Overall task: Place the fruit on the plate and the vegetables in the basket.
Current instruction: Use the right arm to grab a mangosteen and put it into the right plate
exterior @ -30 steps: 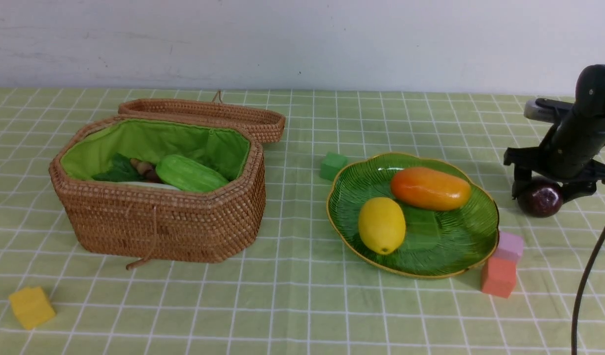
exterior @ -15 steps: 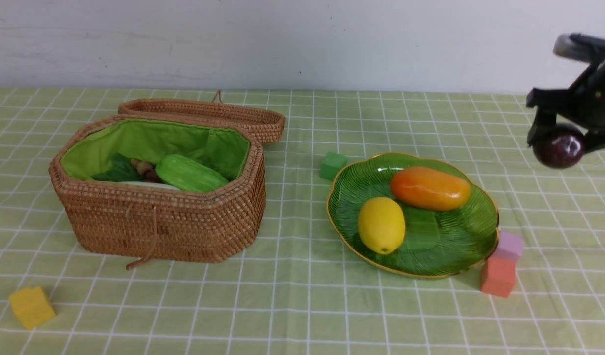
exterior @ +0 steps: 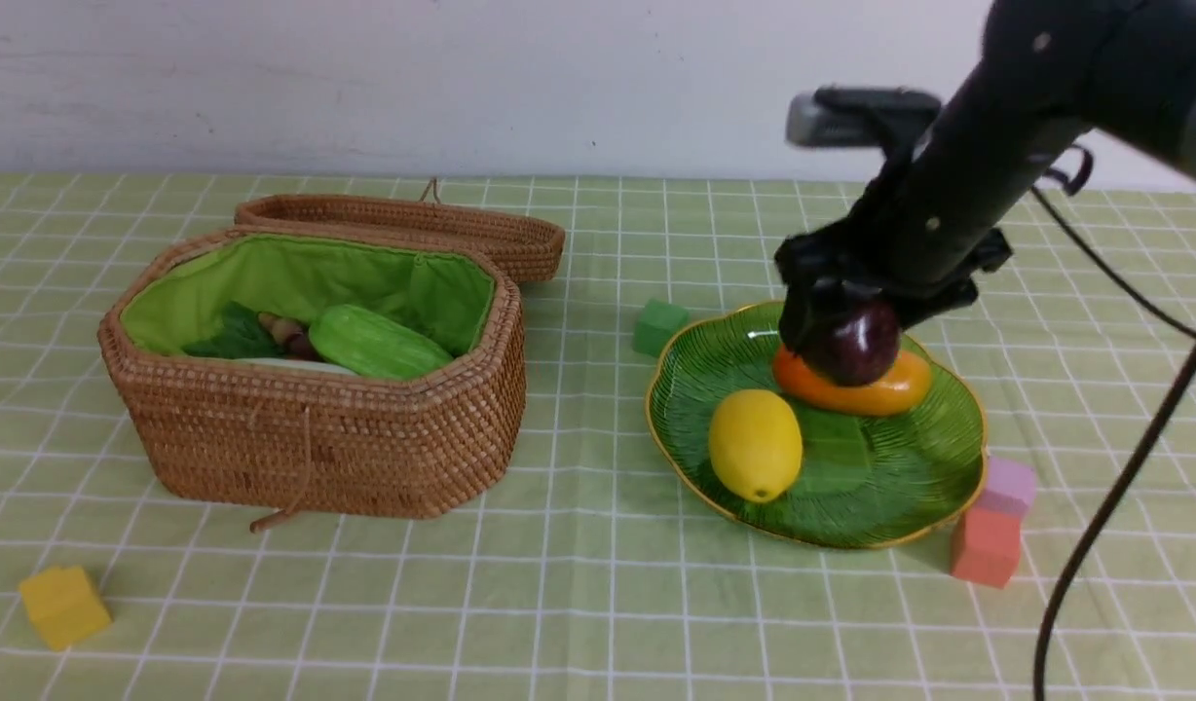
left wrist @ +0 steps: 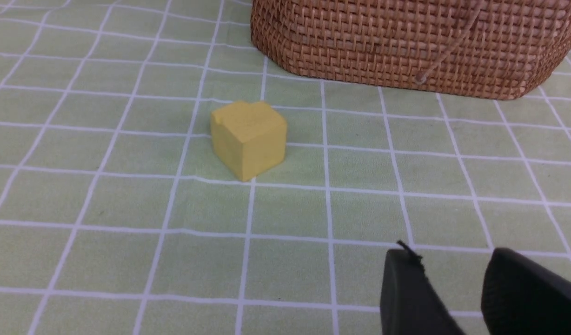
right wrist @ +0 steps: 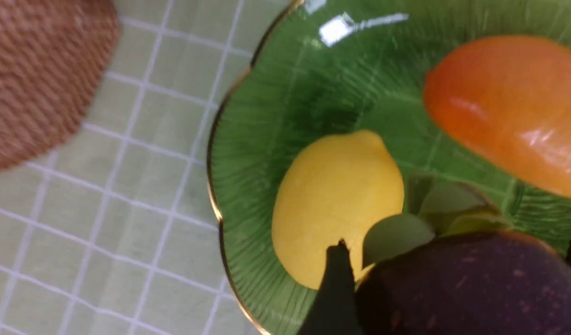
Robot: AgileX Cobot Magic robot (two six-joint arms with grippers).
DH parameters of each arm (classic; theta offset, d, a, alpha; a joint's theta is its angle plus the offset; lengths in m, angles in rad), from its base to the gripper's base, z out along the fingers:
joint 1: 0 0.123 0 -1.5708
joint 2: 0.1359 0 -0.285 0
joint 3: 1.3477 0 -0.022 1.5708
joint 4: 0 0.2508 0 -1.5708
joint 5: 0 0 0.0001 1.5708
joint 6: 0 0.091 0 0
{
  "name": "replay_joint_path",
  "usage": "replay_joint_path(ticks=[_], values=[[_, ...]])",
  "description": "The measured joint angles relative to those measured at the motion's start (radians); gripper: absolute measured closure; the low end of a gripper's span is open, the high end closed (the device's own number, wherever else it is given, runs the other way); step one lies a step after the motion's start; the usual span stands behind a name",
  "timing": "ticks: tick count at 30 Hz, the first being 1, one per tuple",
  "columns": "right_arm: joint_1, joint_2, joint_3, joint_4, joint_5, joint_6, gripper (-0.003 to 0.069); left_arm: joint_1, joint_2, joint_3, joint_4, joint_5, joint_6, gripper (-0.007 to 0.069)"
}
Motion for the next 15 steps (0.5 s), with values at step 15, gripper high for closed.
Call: replay_joint_path(ticks=[15], values=[[0.007, 0.009, 0.211, -0.078, -0.129, 0.142, 0.0084, 0.0, 0.0, 0.0, 0.0, 0.0, 0.0, 0.0386]])
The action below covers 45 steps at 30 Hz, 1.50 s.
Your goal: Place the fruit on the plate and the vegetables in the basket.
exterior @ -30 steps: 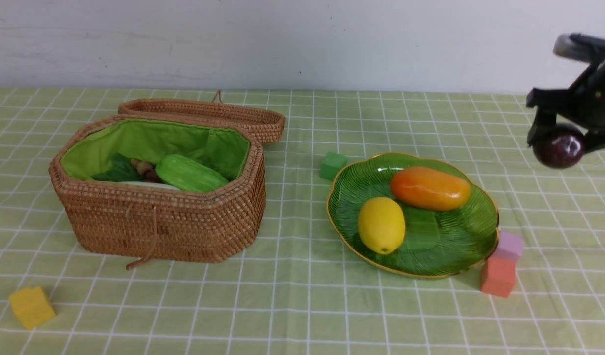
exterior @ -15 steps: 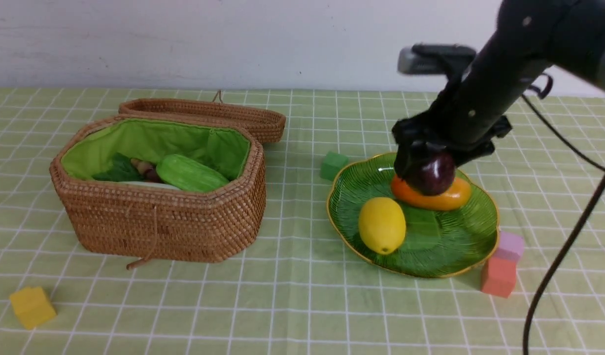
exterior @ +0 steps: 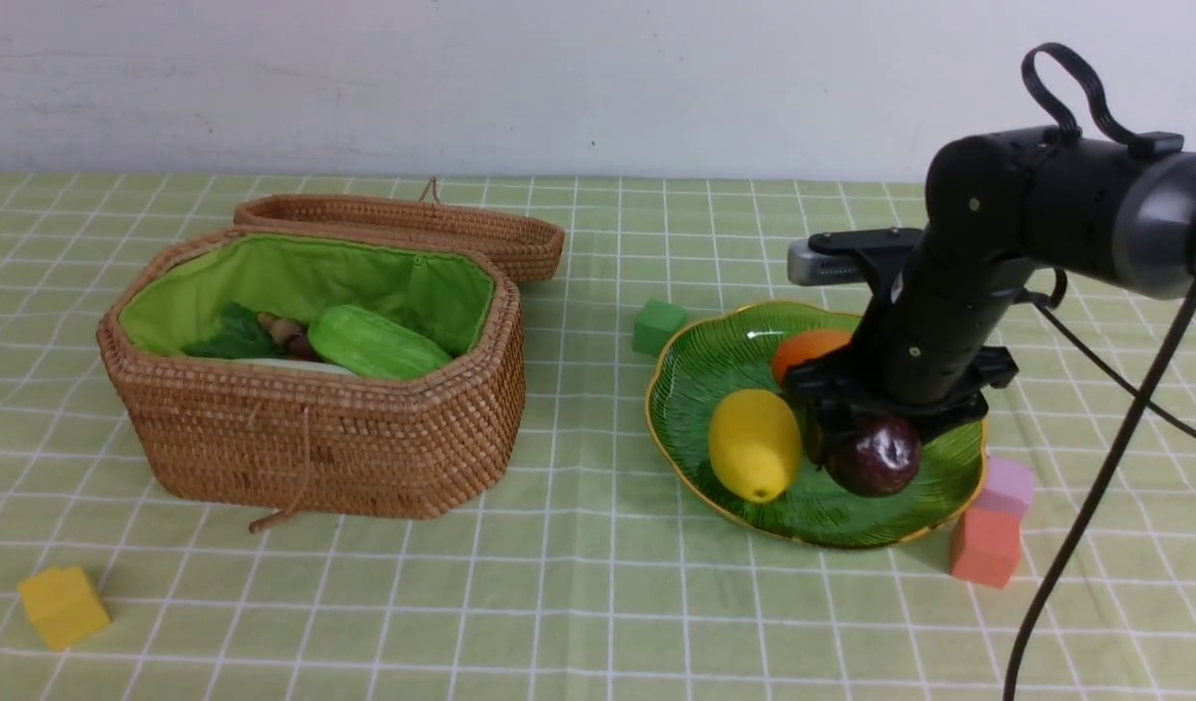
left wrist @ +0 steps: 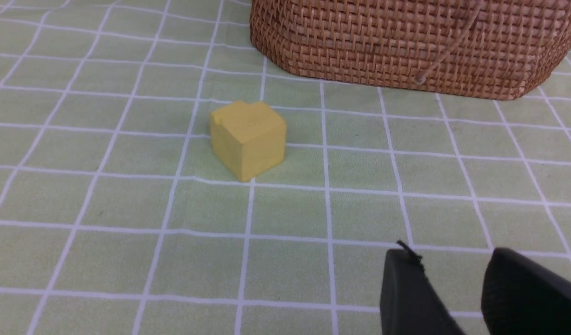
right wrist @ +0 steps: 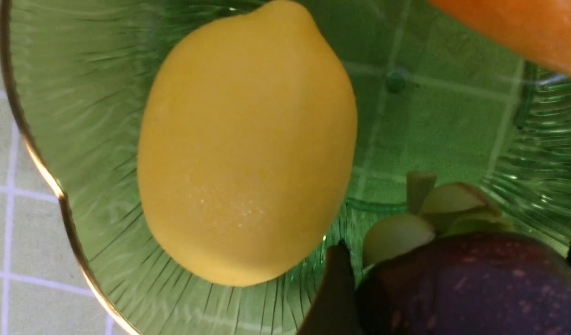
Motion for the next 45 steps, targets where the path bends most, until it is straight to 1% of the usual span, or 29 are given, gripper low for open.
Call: replay_joint_path(ticks=[2, 3, 4, 6, 8, 11, 13, 14, 15, 17, 22, 23, 25, 26, 27, 29, 35, 45], values=[[0.0, -0.002, 0.0, 0.0, 0.0, 0.001, 0.0055, 0.0, 0.0, 0.0, 0.0, 0.0, 0.0, 0.0386], [0.0, -0.008, 0.0, -0.001, 0.0, 0.003, 0.002, 0.0, 0.0, 0.0, 0.0, 0.0, 0.0, 0.0386], [0.0, -0.014, 0.0, -0.002, 0.0, 0.003, 0.0003, 0.0, 0.0, 0.0, 0.0, 0.0, 0.0, 0.0386], [0.0, -0.033, 0.001, -0.003, -0.001, 0.004, -0.0017, 0.0, 0.0, 0.0, 0.0, 0.0, 0.0, 0.0386], [0.0, -0.064, 0.001, -0.003, -0.001, 0.004, -0.0017, 0.0, 0.0, 0.0, 0.0, 0.0, 0.0, 0.0386], [0.0, -0.109, 0.001, -0.003, 0.004, 0.004, 0.0003, 0.0, 0.0, 0.0, 0.0, 0.0, 0.0, 0.0386], [0.0, -0.174, 0.001, -0.003, 0.053, -0.02, 0.0064, 0.0, 0.0, 0.0, 0.0, 0.0, 0.0, 0.0386], [0.0, -0.197, 0.001, -0.003, 0.07, -0.027, 0.0083, 0.0, 0.0, 0.0, 0.0, 0.0, 0.0, 0.0386], [0.0, -0.235, 0.001, -0.003, 0.106, -0.039, 0.0129, 0.0, 0.0, 0.0, 0.0, 0.0, 0.0, 0.0386], [0.0, -0.287, 0.002, -0.003, 0.153, -0.049, 0.0192, 0.0, 0.0, 0.0, 0.0, 0.0, 0.0, 0.0386], [0.0, -0.497, 0.009, 0.012, 0.25, -0.049, 0.0416, 0.0, 0.0, 0.0, 0.0, 0.0, 0.0, 0.0386], [0.0, -0.553, 0.022, 0.031, 0.263, -0.047, 0.0489, 0.0, 0.0, 0.0, 0.0, 0.0, 0.0, 0.0386], [0.0, -0.639, 0.055, 0.065, 0.272, -0.045, 0.058, 0.0, 0.0, 0.0, 0.0, 0.0, 0.0, 0.0386], [0.0, -0.647, 0.064, 0.071, 0.274, -0.045, 0.0589, 0.0, 0.0, 0.0, 0.0, 0.0, 0.0, 0.0386], [0.0, -0.705, 0.101, 0.093, 0.279, -0.045, 0.0651, 0.0, 0.0, 0.0, 0.0, 0.0, 0.0, 0.0386], [0.0, -0.759, 0.156, 0.107, 0.28, -0.045, 0.0674, 0.0, 0.0, 0.0, 0.0, 0.0, 0.0, 0.0386], [0.0, -0.863, 0.318, 0.113, 0.296, -0.046, 0.0678, 0.0, 0.0, 0.0, 0.0, 0.0, 0.0, 0.0386], [0.0, -0.875, 0.339, 0.113, 0.299, -0.047, 0.0678, 0.0, 0.0, 0.0, 0.0, 0.0, 0.0, 0.0386]])
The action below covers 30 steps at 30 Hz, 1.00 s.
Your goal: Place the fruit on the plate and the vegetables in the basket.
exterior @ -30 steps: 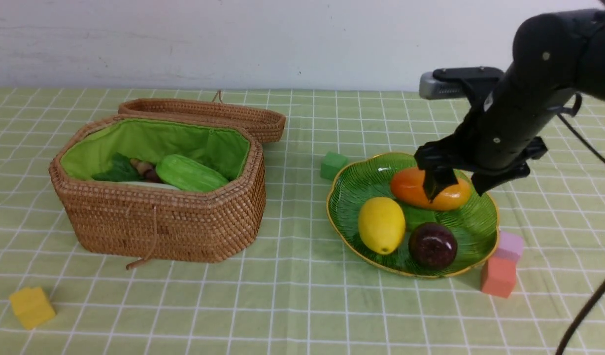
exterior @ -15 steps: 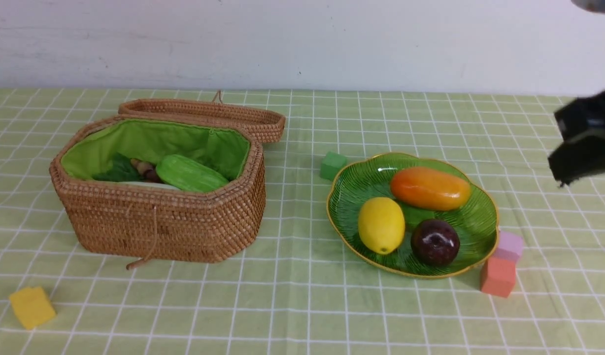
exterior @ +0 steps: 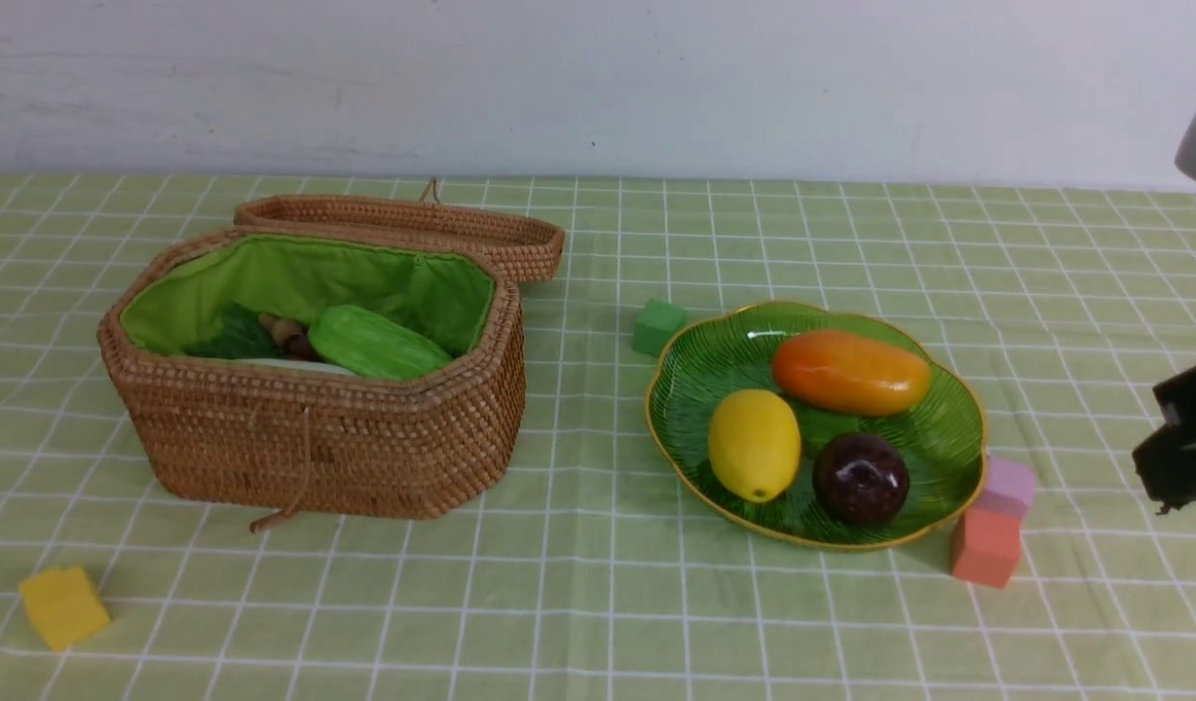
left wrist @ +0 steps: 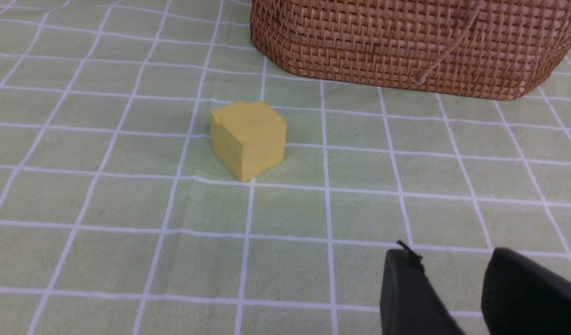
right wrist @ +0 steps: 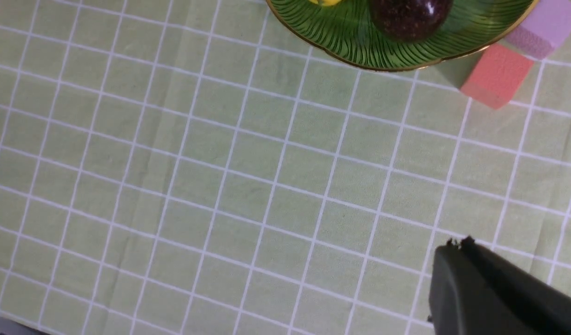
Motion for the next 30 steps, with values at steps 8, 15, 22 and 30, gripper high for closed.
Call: replay_joint_path(ticks=[8, 15, 22, 30], values=[[-0.05, -0.077, 0.042, -0.092, -0.147, -0.154, 0.0674, 0.0, 0.0, 0.0, 0.0, 0.0, 0.0, 0.0386], [-0.224, -0.503, 0.416, -0.17, -0.558, -0.124, 0.0671, 0.0, 0.0, 0.0, 0.0, 0.0, 0.0, 0.0386], [-0.311, -0.992, 0.927, -0.358, -0.719, 0.128, 0.0667, 0.0, 0.0, 0.0, 0.0, 0.0, 0.0, 0.0386], [-0.347, -1.121, 1.235, -0.421, -0.816, 0.321, 0.0666, 0.0, 0.0, 0.0, 0.0, 0.0, 0.0, 0.0386]])
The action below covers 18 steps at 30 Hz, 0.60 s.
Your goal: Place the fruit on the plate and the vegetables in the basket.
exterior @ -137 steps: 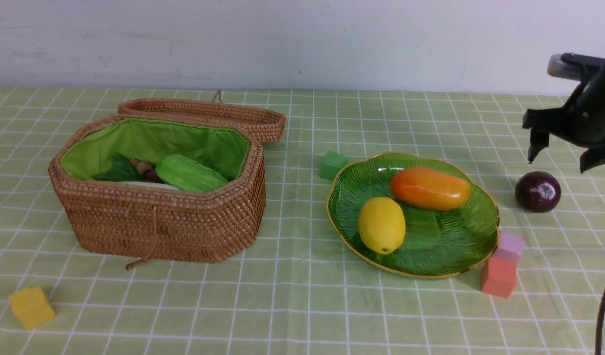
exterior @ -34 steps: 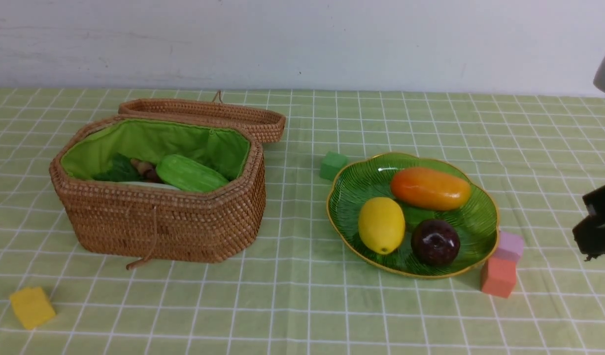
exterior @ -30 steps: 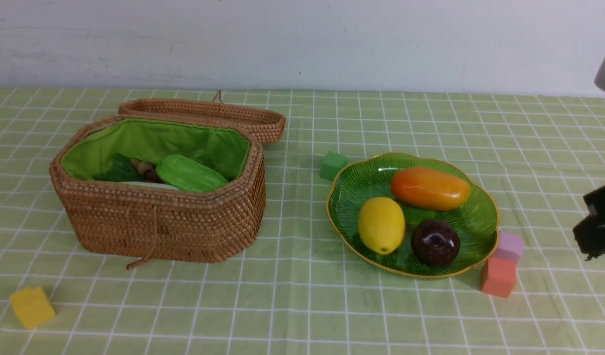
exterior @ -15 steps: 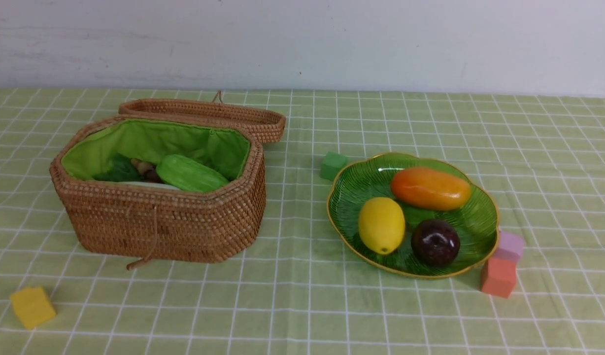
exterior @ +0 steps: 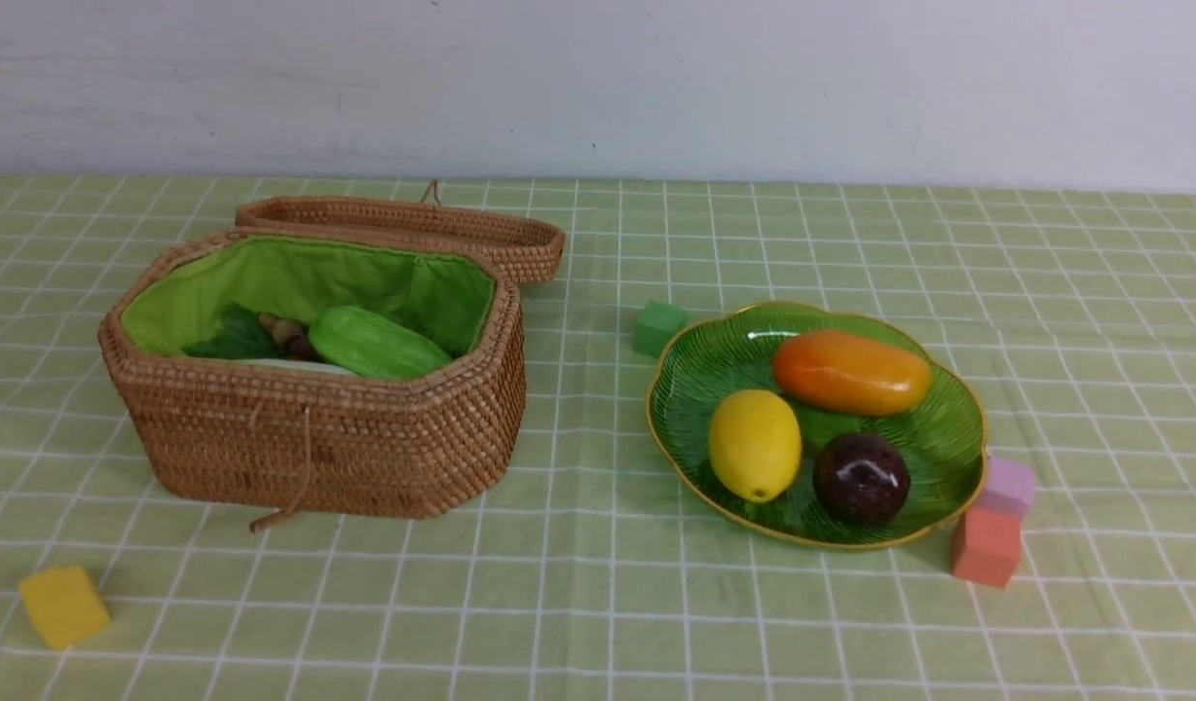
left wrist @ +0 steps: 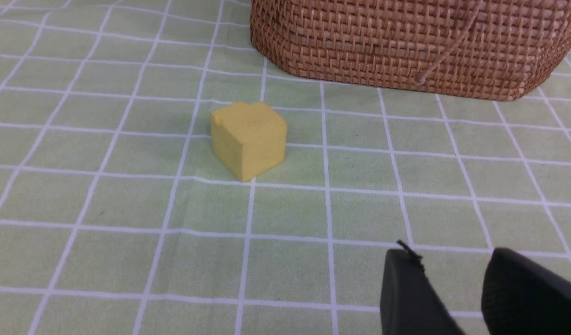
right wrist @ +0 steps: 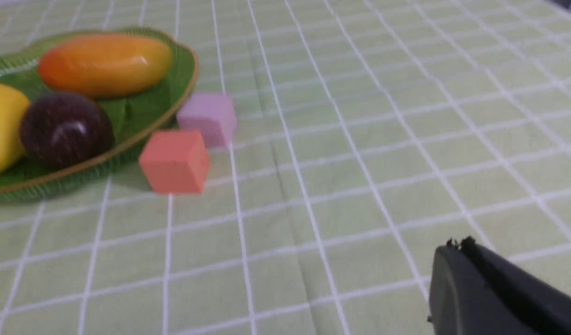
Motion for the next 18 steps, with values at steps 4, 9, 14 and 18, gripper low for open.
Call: replay_joint_path(ticks=[4, 9, 14, 18], values=[[0.0, 0.0, 0.011, -0.001, -0.048, 0.015, 0.0662, 0.0, 0.0, 0.0, 0.0, 0.0, 0.0, 0.0386], [0.0, -0.001, 0.011, 0.004, -0.05, 0.015, 0.0659, 0.0, 0.0, 0.0, 0.0, 0.0, 0.0, 0.0386], [0.0, -0.001, 0.011, 0.011, -0.05, 0.01, 0.0656, 0.0, 0.0, 0.0, 0.0, 0.0, 0.0, 0.0386], [0.0, -0.001, 0.011, 0.026, -0.05, -0.087, 0.0652, 0.0, 0.0, 0.0, 0.0, 0.0, 0.0, 0.0386]])
